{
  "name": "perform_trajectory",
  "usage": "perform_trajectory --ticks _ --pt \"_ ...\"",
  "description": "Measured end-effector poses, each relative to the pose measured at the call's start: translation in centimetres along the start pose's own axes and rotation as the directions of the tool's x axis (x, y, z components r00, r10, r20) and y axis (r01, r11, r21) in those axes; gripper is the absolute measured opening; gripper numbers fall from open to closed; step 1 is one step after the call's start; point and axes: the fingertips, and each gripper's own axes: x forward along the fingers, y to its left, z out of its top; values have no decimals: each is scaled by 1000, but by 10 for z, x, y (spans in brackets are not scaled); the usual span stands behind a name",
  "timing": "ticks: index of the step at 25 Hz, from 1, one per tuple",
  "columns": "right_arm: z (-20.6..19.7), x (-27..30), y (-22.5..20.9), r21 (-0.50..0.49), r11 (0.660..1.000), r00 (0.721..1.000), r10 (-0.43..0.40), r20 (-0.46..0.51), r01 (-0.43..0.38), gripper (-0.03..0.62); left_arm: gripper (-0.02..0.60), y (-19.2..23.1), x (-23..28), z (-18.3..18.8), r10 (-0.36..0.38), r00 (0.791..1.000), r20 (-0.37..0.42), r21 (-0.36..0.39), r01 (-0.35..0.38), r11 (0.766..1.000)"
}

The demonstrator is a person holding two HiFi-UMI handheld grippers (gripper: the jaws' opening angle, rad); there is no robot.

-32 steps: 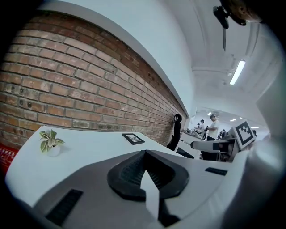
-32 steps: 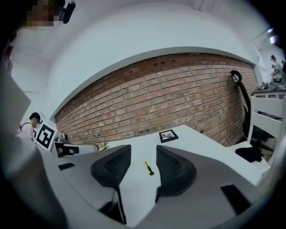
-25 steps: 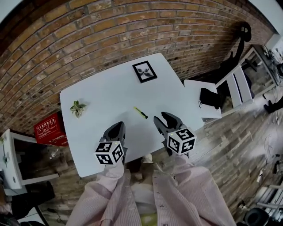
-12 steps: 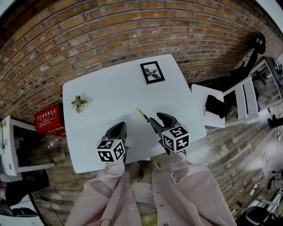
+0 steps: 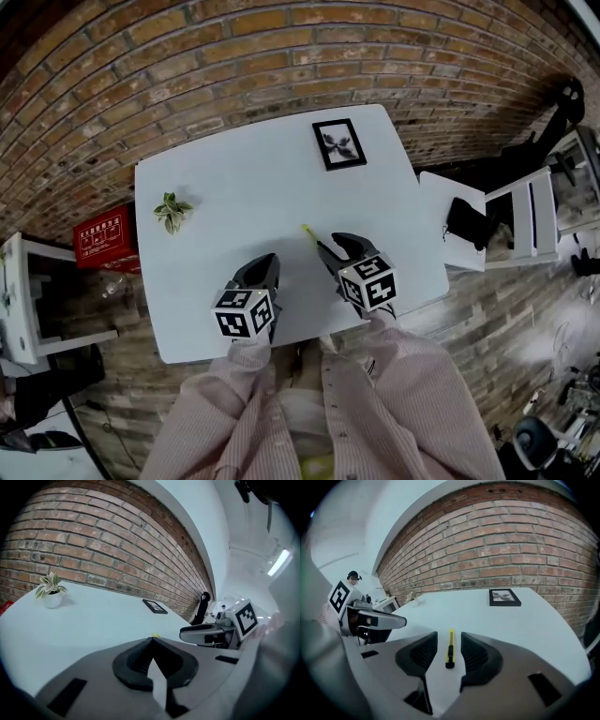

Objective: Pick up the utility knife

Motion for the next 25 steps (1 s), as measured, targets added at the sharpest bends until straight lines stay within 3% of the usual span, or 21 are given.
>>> perform_trajectory --ticks 9,19,25 --pt "-23 30 6 -40 999 992 8 -129 -13 158 -8 13 4 -5 4 1000 -23 -23 -5 1000" --pt "-32 39 9 -85 996 982 -11 -190 -5 155 -8 17 5 -8 8 999 -35 -33 -9 999" --pt "-33 39 3 -131 991 977 -64 -201 38 76 -8 15 5 -8 -1 999 -36 -29 0 1000"
